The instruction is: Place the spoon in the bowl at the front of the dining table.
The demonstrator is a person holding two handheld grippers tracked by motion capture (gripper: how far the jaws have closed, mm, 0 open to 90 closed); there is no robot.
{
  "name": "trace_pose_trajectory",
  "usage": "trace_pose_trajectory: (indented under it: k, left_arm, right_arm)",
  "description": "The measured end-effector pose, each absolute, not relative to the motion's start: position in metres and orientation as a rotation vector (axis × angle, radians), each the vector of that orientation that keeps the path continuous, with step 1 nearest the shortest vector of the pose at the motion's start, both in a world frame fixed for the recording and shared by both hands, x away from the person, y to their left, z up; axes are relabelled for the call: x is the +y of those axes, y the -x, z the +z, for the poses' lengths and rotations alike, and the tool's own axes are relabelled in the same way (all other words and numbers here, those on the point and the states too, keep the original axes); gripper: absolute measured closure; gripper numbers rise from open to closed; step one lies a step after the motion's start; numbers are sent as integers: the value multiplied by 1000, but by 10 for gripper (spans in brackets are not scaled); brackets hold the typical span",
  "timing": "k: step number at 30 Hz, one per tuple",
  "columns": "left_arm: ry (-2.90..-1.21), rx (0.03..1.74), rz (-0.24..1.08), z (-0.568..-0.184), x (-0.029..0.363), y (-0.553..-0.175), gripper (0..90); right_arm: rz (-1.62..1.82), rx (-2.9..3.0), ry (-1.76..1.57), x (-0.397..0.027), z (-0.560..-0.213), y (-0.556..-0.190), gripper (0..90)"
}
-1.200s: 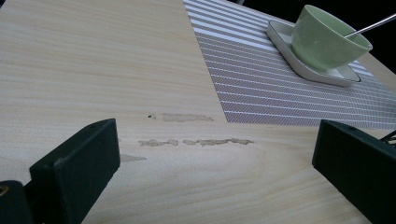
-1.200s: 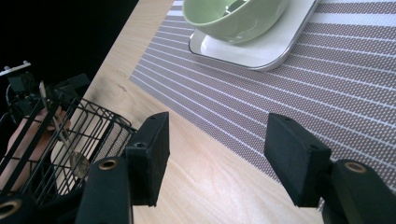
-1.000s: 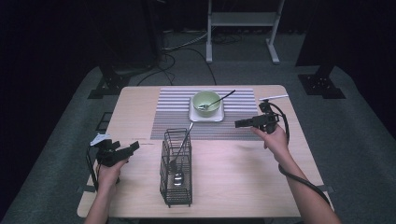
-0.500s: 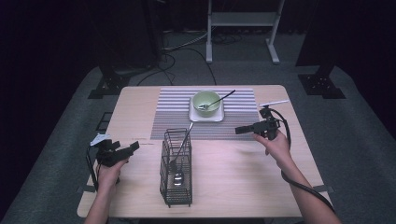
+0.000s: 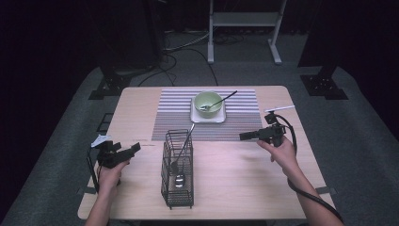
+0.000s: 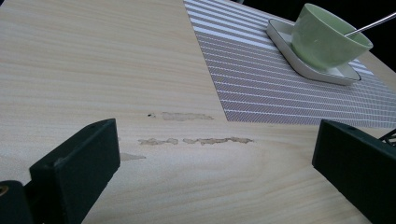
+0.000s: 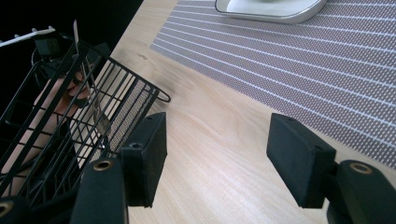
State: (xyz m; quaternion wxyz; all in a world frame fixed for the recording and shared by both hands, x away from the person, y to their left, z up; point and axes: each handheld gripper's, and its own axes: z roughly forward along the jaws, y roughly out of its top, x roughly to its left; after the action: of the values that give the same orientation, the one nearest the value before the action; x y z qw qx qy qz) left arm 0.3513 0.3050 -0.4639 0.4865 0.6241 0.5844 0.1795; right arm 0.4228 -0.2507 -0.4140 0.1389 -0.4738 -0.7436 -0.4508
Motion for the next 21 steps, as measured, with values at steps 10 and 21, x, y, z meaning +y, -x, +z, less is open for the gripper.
trace_pose_trajectory:
  k: [10, 21]
  left_arm:
    - [-1518, 1421, 436, -464, 305, -351, 0]
    - [-1517, 1421, 435, -464, 305, -351, 0]
  right_arm:
    - [-1308, -2153, 1358, -252, -418, -412, 368]
    - [-1312, -2152, 1337, -251, -421, -404, 366]
